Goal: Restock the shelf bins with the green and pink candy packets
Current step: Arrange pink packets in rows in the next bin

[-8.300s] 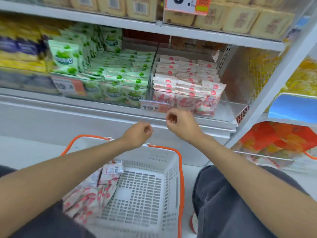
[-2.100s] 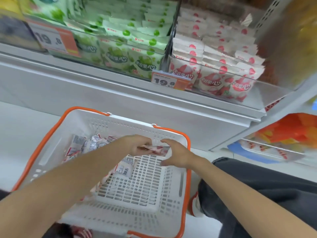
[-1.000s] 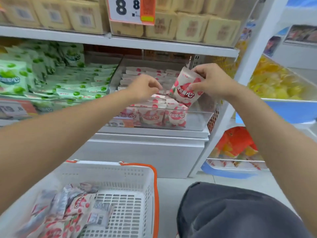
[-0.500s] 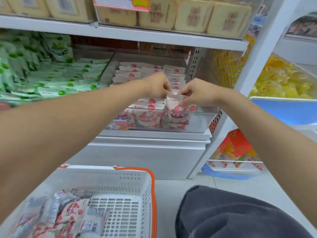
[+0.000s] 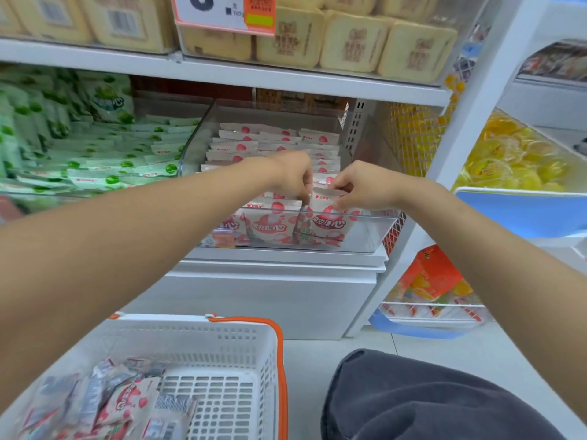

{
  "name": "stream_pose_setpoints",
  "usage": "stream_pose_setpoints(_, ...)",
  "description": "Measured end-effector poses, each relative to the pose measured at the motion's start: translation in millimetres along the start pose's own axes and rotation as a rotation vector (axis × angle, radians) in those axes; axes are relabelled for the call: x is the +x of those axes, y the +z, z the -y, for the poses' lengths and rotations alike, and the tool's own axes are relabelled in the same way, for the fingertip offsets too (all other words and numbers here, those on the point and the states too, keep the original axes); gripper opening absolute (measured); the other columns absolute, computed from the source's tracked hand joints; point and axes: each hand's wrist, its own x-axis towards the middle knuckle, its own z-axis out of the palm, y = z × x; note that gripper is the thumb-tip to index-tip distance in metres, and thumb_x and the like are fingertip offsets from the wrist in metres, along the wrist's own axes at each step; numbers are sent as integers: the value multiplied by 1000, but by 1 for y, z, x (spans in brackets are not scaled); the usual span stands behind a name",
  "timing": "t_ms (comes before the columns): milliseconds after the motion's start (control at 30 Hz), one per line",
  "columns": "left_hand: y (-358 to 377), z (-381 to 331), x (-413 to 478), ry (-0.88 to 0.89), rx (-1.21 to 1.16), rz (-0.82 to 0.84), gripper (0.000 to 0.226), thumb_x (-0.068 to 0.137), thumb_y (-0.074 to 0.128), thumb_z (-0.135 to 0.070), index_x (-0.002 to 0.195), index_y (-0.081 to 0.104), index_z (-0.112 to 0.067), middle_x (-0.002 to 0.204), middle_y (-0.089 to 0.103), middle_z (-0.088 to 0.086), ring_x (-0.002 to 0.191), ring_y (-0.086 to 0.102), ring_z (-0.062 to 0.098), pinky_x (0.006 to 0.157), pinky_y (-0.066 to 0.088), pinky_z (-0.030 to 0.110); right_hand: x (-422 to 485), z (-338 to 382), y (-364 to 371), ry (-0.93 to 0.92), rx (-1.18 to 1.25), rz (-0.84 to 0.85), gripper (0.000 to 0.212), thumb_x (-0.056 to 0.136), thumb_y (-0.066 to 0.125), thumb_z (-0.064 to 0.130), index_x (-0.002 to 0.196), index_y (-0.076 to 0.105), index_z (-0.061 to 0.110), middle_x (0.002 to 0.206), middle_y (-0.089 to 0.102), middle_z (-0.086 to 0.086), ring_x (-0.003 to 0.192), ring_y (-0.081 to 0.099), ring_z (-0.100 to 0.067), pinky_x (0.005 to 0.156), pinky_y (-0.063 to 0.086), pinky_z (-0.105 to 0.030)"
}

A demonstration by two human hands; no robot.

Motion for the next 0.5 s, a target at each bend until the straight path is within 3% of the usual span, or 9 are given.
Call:
stream_pose_setpoints(133, 4, 6, -3, 28, -251, -96, 7, 87, 71, -10, 81, 74, -9, 78, 70, 3, 67, 59, 9, 63, 47, 26, -3, 2, -5, -27, 2, -7, 33, 85, 71, 12, 61, 64, 34, 60, 55, 9, 58, 44, -10, 61, 39, -24)
stream_pose_setpoints(233, 11, 9, -8, 32, -448, -203, 8, 89, 70, -16, 84, 74, -11, 84, 71, 4, 74, 61, 10, 64, 49, 14, 5, -1, -2, -22, -21, 2, 4, 83, 73, 16, 83, 77, 16, 68, 57, -2, 62, 43, -13, 66, 40, -29)
stream_pose_setpoints(333, 21, 8, -12, 16, -502, -242, 12, 89, 70, -15, 78, 70, -15, 74, 67, -2, 64, 57, 5, 55, 43, 9, 15, -1, 10, 44, -45, 78, 22, 81, 76, 25, 71, 71, 6, 61, 45, -3, 60, 36, -15, 63, 34, -30)
stream_pose_setpoints(400, 23, 7, -14, 22, -506, -252, 9, 89, 69, -15, 81, 72, -13, 80, 69, -1, 71, 60, 6, 64, 46, 15, 17, -1, 9, 100, -42, 110, 34, 83, 73, 26, 57, 58, 10, 57, 38, 0, 59, 34, -15, 62, 31, -29)
stream_pose_setpoints(433, 23, 7, -15, 31, -510, -259, 9, 90, 69, -16, 84, 73, -11, 84, 70, 1, 76, 62, 9, 68, 48, 19, 16, -2, 6, 136, -2, 121, 32, 85, 71, 26, 61, 60, 9, 59, 40, 1, 60, 37, -15, 64, 34, -29)
stream_pose_setpoints(500, 20, 9, -19, 48, -524, -270, 12, 92, 67, -21, 90, 74, -11, 88, 72, 2, 81, 63, 11, 74, 51, 23, 9, -4, -2, 183, 176, 175, 26, 87, 68, 32, 88, 72, 6, 72, 60, -2, 70, 57, -16, 78, 47, -28)
